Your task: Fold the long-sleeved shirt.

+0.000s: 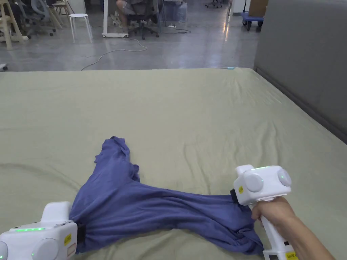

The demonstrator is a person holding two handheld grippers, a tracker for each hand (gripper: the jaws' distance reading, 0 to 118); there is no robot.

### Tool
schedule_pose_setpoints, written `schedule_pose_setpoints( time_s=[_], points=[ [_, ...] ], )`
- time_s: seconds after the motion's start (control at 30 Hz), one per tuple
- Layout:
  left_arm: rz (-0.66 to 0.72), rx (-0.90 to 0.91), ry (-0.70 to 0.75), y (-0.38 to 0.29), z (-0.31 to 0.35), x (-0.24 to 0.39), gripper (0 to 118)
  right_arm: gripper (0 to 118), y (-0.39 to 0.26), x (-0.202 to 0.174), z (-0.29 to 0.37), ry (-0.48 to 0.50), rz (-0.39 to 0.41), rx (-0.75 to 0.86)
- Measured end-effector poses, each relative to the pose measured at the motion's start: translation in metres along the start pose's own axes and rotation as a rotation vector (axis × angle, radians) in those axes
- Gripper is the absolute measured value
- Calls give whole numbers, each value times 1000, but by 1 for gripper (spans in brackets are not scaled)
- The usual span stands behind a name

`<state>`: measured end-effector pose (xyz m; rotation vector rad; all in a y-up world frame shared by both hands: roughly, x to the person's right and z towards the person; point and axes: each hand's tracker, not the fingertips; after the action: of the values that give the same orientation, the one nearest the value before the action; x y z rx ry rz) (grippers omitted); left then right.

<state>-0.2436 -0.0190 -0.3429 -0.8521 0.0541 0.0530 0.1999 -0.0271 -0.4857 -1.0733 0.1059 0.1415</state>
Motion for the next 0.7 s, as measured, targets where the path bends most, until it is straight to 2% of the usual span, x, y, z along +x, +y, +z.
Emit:
schedule_pose_setpoints(
  time_s=[0.03, 0.07, 0.17, 0.3, 0.4, 0.47, 0.53, 0.7],
  points=[
    [-1, 12, -5, 4, 5, 0, 9, 0, 4, 5, 13, 56, -31, 29],
    [7, 36, -14, 13, 12, -2, 9, 0, 9, 7, 28, 68, -40, 72],
    [16, 149, -37, 42, 39, -1, 9, 0, 33, 13, 78, 18, -19, 232],
    [5, 237, -42, 95, 68, 3, 9, 0, 79, 15, 140, 38, 3, 398],
    [-25, 311, -16, 151, 80, 1, 9, 0, 124, 17, 187, 41, 28, 516],
    [-30, 370, 0, 196, 89, 1, 9, 0, 161, 21, 219, 9, 47, 586],
    [-28, 419, 21, 242, 101, 3, 9, 0, 192, 20, 251, -33, 36, 666],
    [-46, 520, 87, 355, 132, 12, 9, 0, 286, 38, 305, -3, -18, 732]
  ],
)
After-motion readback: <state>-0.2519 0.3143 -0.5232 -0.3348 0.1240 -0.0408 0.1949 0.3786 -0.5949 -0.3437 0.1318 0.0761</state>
